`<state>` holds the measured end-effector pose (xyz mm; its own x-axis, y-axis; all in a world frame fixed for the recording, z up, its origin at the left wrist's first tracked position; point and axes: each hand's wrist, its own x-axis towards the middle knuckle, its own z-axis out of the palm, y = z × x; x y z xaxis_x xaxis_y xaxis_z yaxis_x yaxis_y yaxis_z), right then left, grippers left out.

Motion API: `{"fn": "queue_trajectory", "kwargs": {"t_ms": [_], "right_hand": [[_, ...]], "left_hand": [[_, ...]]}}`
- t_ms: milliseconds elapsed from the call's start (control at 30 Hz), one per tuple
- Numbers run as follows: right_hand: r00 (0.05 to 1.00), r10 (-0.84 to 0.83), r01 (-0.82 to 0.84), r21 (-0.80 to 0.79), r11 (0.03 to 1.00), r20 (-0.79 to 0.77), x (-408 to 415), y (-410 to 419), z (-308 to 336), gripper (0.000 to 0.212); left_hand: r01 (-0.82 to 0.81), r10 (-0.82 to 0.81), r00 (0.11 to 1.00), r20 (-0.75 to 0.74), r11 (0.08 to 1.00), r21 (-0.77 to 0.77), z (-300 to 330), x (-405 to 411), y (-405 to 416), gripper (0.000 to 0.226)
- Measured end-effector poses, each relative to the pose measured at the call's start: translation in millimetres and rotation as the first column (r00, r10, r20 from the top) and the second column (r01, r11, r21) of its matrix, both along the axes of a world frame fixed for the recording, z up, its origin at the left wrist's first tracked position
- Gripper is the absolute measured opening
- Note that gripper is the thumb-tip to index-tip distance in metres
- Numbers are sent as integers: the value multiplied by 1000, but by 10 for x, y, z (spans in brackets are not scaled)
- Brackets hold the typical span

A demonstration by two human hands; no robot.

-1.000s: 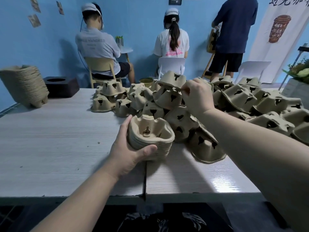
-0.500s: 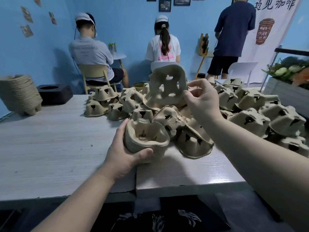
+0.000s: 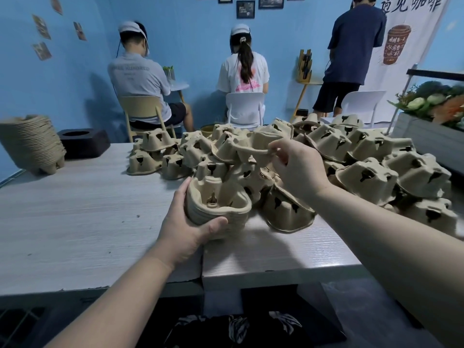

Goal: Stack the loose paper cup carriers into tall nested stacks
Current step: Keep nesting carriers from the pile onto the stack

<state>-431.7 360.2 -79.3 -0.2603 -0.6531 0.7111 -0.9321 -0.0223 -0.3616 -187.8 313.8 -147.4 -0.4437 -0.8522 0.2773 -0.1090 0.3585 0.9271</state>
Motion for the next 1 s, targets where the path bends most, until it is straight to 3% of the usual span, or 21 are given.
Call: {"fn": "queue_trajectory", "kwargs": {"t_ms": [67, 167, 300, 467, 633, 867, 1000], "right_hand": [[997, -7, -2, -120, 993, -76, -29, -11, -7, 15], [997, 35, -51, -263, 963, -67, 1, -6, 34, 11], [987, 140, -160, -342, 926, -81, 153, 51, 94, 11], [946, 266, -311, -287, 906, -183, 431, 166, 5, 15], [890, 330, -407, -220, 887, -316, 608, 208, -140, 18], [853, 374, -427, -75, 901, -364, 519, 264, -235, 29], [872, 336, -375, -42, 926, -355, 388, 293, -340, 17]], "left_hand": [[-5, 5, 1000, 12, 1000, -6, 0, 1, -6, 125], [-11, 11, 999, 30, 1000, -18, 5, 4, -9, 125], [-17, 18, 1000, 18, 1000, -20, -4, -6, -8, 121], [-19, 20, 1000, 12, 1000, -22, -7, -8, -12, 125], [-26, 26, 1000, -12, 999, -46, 8, -30, 26, 100], [-26, 28, 999, 25, 998, -59, 4, -11, 18, 121], [-33, 36, 998, 55, 999, -43, -6, -13, 9, 129]]}}
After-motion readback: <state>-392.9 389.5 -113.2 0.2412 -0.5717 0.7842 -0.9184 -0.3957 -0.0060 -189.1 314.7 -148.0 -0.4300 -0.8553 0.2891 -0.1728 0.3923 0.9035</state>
